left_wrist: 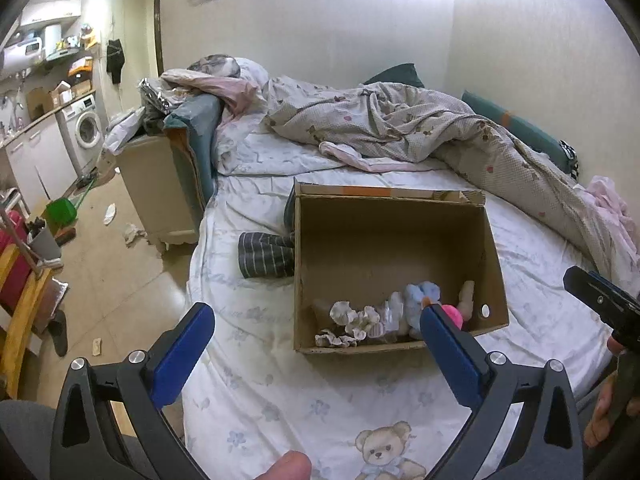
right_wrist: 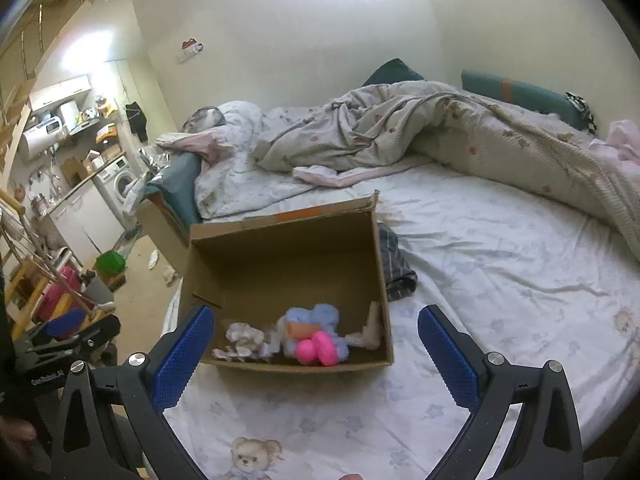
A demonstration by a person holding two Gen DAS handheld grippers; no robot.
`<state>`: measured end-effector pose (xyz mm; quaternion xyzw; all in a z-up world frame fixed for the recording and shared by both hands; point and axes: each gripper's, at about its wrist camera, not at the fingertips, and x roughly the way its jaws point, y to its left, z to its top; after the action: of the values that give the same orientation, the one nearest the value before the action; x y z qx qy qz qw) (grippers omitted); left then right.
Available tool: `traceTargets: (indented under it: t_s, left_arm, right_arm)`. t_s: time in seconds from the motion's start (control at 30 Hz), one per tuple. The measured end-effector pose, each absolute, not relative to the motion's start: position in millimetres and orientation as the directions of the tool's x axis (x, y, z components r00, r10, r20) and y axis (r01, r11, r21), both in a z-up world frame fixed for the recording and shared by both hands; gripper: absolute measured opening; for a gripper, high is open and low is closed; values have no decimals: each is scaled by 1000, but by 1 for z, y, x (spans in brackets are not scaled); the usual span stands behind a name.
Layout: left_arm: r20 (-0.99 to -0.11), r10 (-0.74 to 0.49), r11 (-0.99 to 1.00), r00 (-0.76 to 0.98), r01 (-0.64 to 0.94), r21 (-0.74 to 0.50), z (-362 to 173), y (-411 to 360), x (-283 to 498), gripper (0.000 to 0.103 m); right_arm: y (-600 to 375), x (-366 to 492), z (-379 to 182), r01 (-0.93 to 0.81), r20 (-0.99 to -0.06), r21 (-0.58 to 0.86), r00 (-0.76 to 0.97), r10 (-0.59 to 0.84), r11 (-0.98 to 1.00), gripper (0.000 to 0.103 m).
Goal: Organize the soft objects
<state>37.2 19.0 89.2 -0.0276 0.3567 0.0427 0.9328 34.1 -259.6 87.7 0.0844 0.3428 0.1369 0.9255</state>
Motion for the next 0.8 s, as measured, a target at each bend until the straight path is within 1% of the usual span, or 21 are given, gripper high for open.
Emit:
traceTargets:
  t_s: [0.07, 0.1, 0.17, 0.2, 0.33, 0.5, 0.6, 0.8]
  left_arm:
    - [-654, 45, 997, 755, -78, -22, 86, 16, 36, 102]
    - [-648, 39, 997, 760, -70, -21, 85, 15, 36, 102]
    - [-642, 67, 997, 764, -78, 12, 81, 13, 40, 102]
    - [-645, 74, 996, 761, -84, 16, 79, 13, 42, 102]
    - [-678, 41, 995, 734, -93, -40, 69, 17, 47, 102]
    - [-684, 89, 994, 724, -109, 14, 61, 11, 51, 102]
    - [-696, 73, 995, 714, -104, -3, 58, 11, 52, 102]
    - [-693, 69, 995, 717, -102, -6, 58, 13, 50, 102]
  right_arm:
    - [-261, 32, 84, -190, -611, 249, 730, 306, 950, 103]
    - [-263, 32, 81, -182, -611, 270, 726, 315, 945, 103]
    - [-268, 31, 76, -173, -605, 303, 725, 329, 937, 103]
    - [-268, 31, 75, -170, -606, 296, 728, 322, 940, 103]
    - [-267, 30, 69, -158, -618, 254, 732, 286, 954, 103]
    - [-264, 36, 61, -148, -637, 230, 725, 264, 962, 103]
    - [-261, 38, 58, -140, -643, 209, 726, 244, 968, 103]
    - [-253, 39, 54, -156, -653, 188, 718, 241, 970, 103]
